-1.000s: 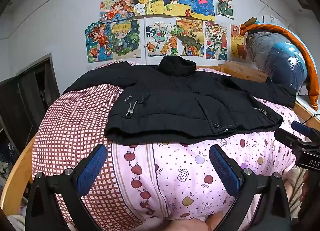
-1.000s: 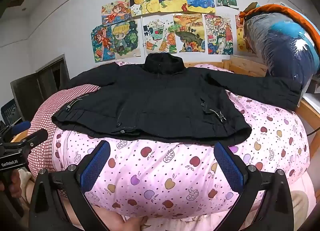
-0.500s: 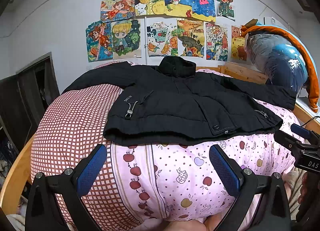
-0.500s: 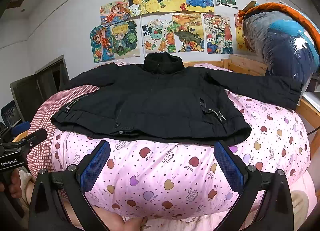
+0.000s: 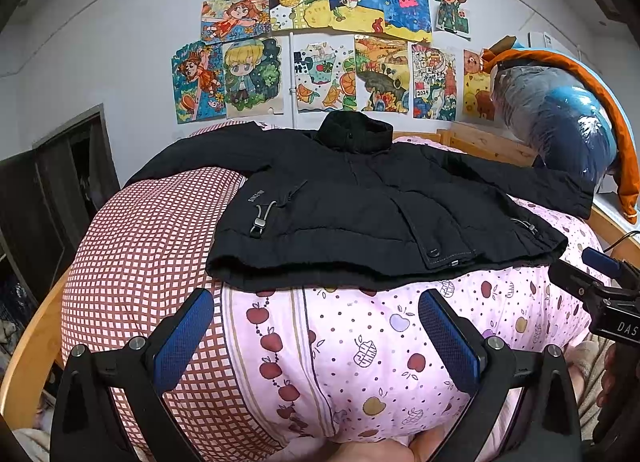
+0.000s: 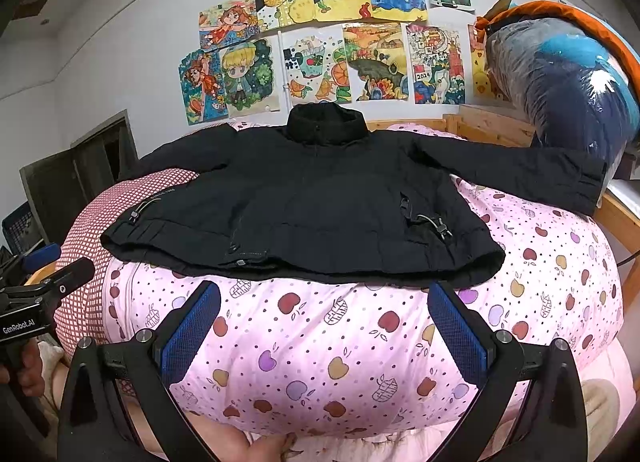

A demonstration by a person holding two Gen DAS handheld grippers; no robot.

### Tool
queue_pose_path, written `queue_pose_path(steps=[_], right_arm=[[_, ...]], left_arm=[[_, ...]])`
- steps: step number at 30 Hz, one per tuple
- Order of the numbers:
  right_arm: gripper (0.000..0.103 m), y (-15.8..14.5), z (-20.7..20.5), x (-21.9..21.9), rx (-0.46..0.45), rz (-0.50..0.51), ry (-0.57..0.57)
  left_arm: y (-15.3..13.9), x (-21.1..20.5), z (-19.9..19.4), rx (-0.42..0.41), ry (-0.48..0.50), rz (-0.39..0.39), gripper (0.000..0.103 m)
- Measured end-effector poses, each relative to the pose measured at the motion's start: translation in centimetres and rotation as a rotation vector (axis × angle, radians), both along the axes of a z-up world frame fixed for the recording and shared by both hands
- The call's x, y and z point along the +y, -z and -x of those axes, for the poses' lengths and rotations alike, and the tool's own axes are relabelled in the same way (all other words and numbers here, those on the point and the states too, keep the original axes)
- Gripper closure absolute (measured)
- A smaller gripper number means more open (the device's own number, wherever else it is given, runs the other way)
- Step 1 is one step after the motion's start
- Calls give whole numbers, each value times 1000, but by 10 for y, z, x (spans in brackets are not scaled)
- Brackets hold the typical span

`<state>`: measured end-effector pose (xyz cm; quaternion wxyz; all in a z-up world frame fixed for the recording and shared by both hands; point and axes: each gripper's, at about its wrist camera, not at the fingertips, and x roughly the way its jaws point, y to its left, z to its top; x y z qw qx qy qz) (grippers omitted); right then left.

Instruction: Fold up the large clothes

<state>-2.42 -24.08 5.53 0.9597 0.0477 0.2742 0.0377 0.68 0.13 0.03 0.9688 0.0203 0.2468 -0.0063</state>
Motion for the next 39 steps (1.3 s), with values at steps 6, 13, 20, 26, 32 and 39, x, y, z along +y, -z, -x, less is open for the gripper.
queue_pose_path(steps=[6,13,20,26,32,39], right_arm=[[1,0,0,-1,0,-1,0],[1,2,-2,0,7,-5,3],[1,4,-4,-2,13,-14,6],[1,5,-4,-2,13,-13,5],[1,6,-6,-3,20,-19,7],[1,9,-12,-6,30,-33,13]], left_arm=[[0,0,0,-1,0,-1,0],[2,0,-2,5,0,-4,0],[4,0,-5,8,-2,-4,0],[5,1,-5,8,-2,-5,0],[7,0,-6,13,-2,-9,0],[9,-2,-12,27,-7,-15,0]])
